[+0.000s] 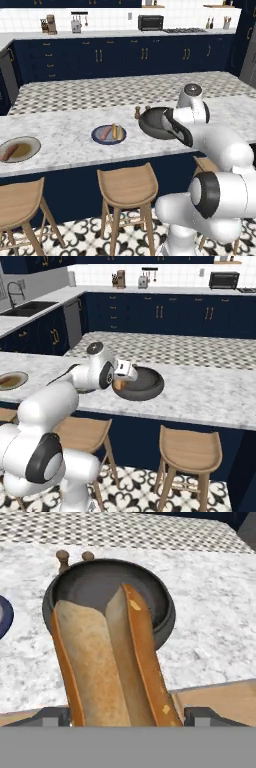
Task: Place one bun and one sausage from the bowl on each plate.
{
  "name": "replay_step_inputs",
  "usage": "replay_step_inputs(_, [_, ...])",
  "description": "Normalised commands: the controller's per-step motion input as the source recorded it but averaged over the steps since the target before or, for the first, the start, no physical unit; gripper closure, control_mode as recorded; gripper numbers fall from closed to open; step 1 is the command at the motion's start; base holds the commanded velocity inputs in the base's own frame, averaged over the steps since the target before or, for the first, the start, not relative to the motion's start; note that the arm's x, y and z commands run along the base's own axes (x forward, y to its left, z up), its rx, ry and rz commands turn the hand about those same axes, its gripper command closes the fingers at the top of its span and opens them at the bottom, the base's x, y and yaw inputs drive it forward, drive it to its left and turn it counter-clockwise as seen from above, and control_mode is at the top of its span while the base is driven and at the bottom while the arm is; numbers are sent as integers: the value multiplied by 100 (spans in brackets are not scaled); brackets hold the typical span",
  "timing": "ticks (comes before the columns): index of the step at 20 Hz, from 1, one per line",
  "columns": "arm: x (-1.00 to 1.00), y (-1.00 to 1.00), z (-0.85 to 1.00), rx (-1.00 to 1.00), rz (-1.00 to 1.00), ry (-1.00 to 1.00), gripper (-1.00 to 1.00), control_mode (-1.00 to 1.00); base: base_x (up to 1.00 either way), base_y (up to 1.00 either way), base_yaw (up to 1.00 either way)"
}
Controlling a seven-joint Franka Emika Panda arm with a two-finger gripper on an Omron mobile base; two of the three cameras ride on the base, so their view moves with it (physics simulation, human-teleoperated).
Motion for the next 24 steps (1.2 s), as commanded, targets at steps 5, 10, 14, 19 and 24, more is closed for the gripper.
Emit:
replay_step_inputs(5, [0, 0, 0, 0, 0, 0, 100, 100, -43, 100, -1])
replay_step_inputs(10, [0, 0, 0, 0, 0, 0, 100, 100, 26, 100, -5])
replay_step_inputs(14, [0, 0, 0, 0, 0, 0, 100, 100, 57, 100, -6])
replay_step_inputs(19, [14, 36, 0, 0, 0, 1, 100, -100, 22, 60, -1])
replay_step_inputs(24, [16, 94, -8, 1, 0, 5, 100, -100, 0, 0, 0])
